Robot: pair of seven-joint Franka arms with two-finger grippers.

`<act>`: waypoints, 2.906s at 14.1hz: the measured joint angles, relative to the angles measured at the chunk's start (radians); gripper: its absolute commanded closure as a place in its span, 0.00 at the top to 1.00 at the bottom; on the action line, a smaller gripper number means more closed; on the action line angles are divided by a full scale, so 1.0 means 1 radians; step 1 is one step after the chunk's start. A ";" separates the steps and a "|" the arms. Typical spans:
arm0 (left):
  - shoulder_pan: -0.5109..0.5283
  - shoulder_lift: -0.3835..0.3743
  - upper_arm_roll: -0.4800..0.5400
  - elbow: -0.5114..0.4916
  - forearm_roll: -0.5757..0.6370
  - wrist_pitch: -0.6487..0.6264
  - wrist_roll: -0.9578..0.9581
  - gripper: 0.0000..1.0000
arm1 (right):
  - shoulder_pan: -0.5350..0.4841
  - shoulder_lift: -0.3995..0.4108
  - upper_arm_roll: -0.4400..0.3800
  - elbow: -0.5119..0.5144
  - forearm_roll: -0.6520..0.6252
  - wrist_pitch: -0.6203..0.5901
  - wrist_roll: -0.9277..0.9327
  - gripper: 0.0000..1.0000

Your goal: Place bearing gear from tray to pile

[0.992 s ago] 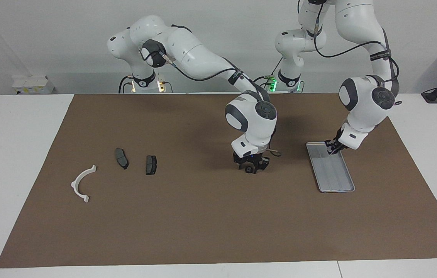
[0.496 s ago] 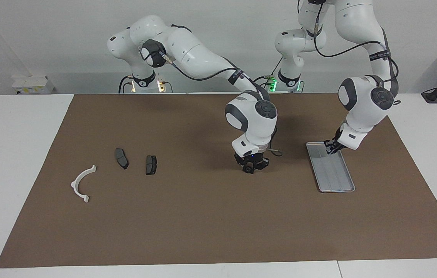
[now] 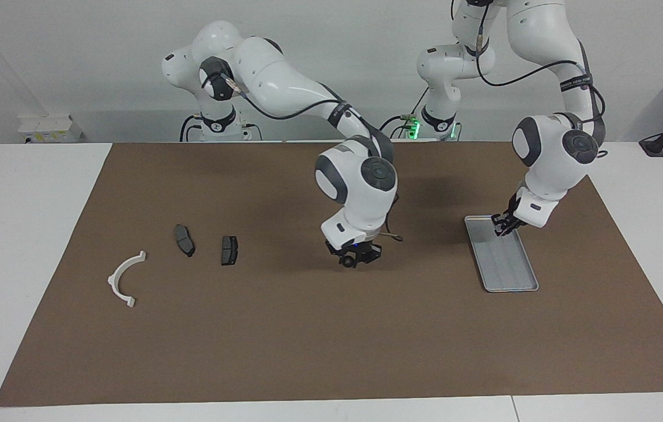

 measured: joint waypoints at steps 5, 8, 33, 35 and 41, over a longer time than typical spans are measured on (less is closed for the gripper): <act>-0.317 0.109 -0.006 0.183 0.000 -0.016 -0.410 0.02 | -0.253 -0.070 0.018 -0.066 0.005 0.036 -0.417 0.00; -0.428 0.242 -0.004 0.282 0.006 0.009 -0.528 0.04 | -0.335 -0.067 0.020 -0.236 0.006 0.233 -0.512 0.00; -0.004 -0.053 0.098 0.250 0.019 -0.317 0.039 1.00 | -0.067 -0.205 0.047 -0.467 0.030 0.379 0.042 1.00; 0.022 -0.093 0.098 0.249 0.019 -0.368 0.090 1.00 | 0.053 -0.197 0.047 -0.450 0.039 0.379 0.250 1.00; 0.038 -0.153 0.093 0.227 0.019 -0.426 0.125 1.00 | 0.229 0.016 0.027 -0.220 0.039 0.384 0.492 1.00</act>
